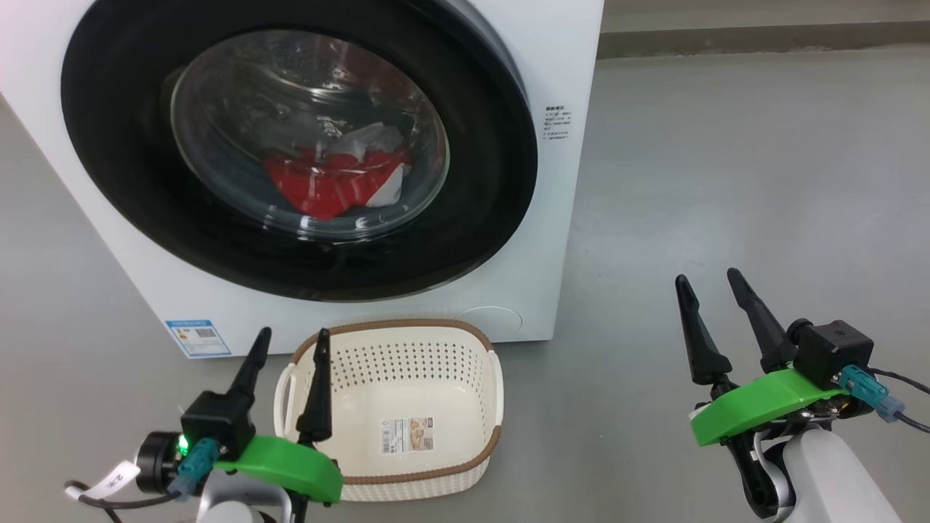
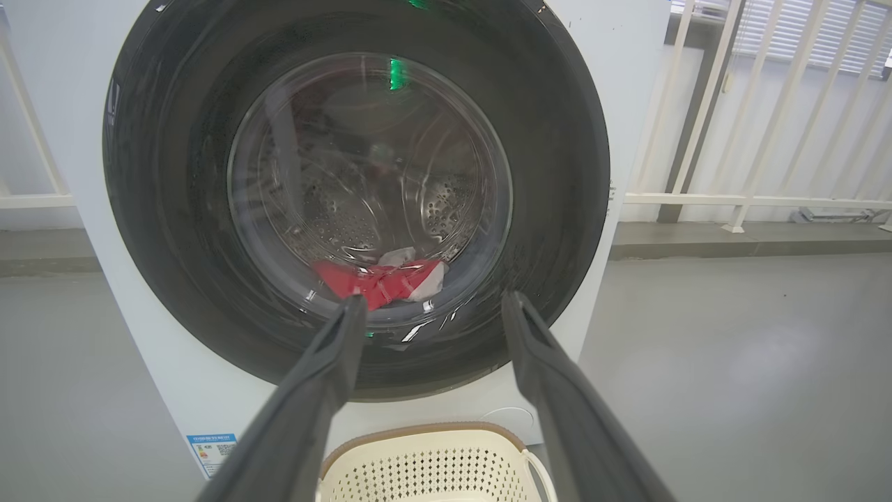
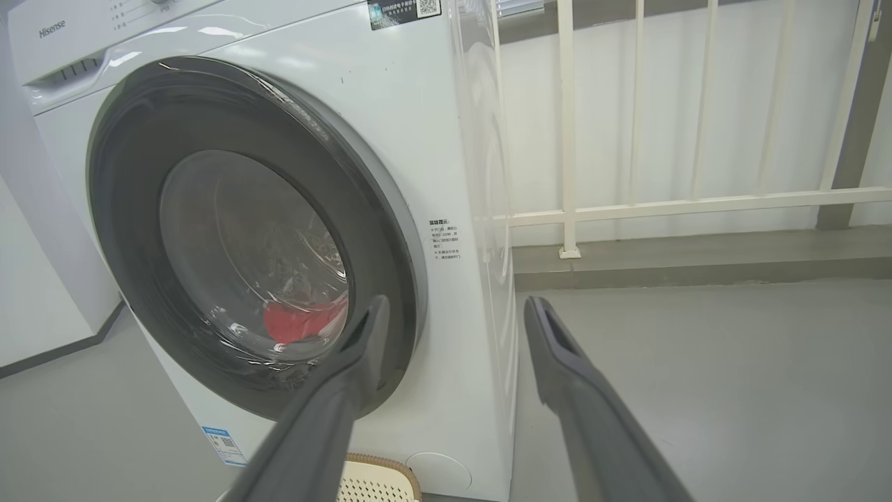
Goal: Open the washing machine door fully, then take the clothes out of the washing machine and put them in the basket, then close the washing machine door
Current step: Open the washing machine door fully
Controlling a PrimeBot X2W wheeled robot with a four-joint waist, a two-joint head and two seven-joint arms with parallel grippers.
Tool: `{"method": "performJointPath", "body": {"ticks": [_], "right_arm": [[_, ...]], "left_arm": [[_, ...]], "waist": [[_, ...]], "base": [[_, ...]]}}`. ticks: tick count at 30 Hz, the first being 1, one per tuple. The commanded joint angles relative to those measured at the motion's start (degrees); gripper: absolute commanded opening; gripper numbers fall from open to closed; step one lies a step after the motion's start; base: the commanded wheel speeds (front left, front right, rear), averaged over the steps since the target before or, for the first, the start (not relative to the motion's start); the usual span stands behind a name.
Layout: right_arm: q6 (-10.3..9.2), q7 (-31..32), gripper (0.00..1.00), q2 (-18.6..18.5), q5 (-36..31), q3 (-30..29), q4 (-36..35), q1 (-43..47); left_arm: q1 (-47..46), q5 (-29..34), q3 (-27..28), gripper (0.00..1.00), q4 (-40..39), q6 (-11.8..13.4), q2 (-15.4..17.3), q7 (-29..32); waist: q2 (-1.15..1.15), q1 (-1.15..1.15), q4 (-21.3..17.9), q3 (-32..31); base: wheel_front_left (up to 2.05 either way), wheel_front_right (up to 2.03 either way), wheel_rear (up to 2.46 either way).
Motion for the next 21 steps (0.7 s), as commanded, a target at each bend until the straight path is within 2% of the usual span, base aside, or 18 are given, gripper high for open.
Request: {"method": "performJointPath", "body": {"ticks": [1,9,10,12,13,21], "right_arm": [[0.03,-0.38,1.0,-0.04,-0.27,0.85,-1.64,-2.32],[0.03,-0.38,1.0,-0.04,0.15,0.56,-2.12,-3.23],[0.03,-0.38,0.85,-0.04,0.2,0.55,-2.22,-3.53],[0.03,-0.38,0.16,-0.04,0.21,0.39,-2.5,-4.24],[0.03,-0.38,0.0,-0.04,0.23,0.26,-2.57,-4.66],[0.03,-0.38,0.0,-0.04,3.5,-1.96,-3.2,-8.87]], "left_arm": [[-2.88,-0.32,1.46,1.0,-1.43,0.24,0.82,-0.53],[-3.34,0.01,0.99,1.0,-2.91,0.01,0.82,-0.53],[-3.47,-0.01,0.87,1.0,-3.26,-0.02,0.82,-0.53],[-3.77,0.0,0.62,1.0,-4.06,-0.08,0.82,-0.53],[-3.9,0.03,0.53,1.0,-4.41,-0.15,0.82,-0.53],[-5.26,0.03,-0.41,1.0,-5.92,-0.6,0.82,-0.54]], "waist": [[0.0,0.0,0.26,0.34],[0.0,0.0,1.07,2.89],[0.0,0.0,1.18,3.41],[0.0,0.0,1.43,4.51],[0.0,0.0,1.57,5.08],[0.0,0.0,3.03,8.85]], "base": [[0.0,0.0,0.0],[0.0,0.0,0.0],[0.0,0.0,0.0],[0.0,0.0,0.0],[0.0,0.0,0.0],[0.0,0.0,0.0]]}}
